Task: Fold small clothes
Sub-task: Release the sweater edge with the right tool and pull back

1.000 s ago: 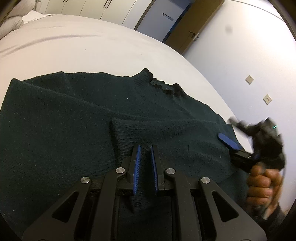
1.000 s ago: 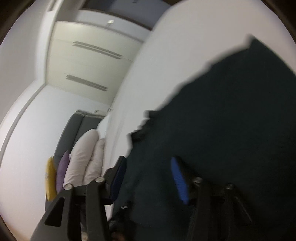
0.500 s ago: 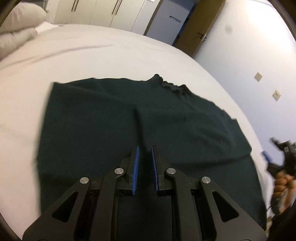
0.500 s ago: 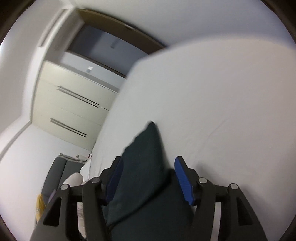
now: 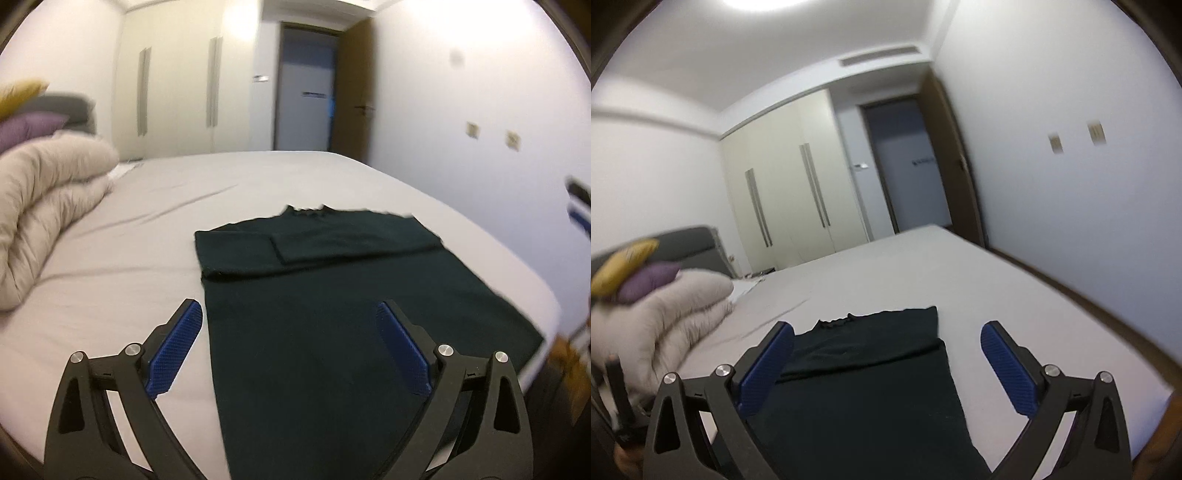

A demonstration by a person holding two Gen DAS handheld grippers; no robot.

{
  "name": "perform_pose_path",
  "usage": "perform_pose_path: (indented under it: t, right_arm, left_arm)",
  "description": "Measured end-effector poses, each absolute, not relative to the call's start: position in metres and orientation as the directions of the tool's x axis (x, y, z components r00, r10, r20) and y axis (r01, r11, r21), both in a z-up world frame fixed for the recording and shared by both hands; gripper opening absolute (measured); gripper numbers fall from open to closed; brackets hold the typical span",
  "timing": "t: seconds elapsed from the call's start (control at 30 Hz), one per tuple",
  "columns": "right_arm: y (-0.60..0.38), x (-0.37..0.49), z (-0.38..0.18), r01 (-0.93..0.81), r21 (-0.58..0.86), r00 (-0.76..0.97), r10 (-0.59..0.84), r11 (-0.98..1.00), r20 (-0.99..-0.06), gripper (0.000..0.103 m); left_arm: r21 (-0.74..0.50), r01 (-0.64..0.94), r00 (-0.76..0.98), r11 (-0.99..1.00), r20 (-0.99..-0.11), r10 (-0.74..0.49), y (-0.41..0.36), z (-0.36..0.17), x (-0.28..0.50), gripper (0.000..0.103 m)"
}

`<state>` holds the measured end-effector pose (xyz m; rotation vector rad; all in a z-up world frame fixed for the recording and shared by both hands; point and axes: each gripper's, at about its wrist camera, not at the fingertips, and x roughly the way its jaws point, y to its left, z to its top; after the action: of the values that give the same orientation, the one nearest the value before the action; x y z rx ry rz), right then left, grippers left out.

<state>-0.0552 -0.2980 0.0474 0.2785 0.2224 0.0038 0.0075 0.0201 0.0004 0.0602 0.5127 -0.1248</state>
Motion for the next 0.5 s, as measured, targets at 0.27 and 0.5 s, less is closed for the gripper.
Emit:
perform_pose_path:
  t: [0.27,0.5]
  right_arm:
    - [-0.225,-0.077,0.014,-0.023,-0.205,0.936,-0.051,0.979,-0.347,0.103]
    - [-0.19,-0.099,-0.036,-0.091,-0.413,0.914,-0.089,0.906,-0.397,0.1]
  left_arm:
    - [0.494,0.338,0.838,0.801,-0.545,-0.017,-0.032,-0.057,-0.07,0.097]
    - [0.71,0.411,0.838,0.572,-0.541,0.07,-0.045,-0.117,-0.105,0.097]
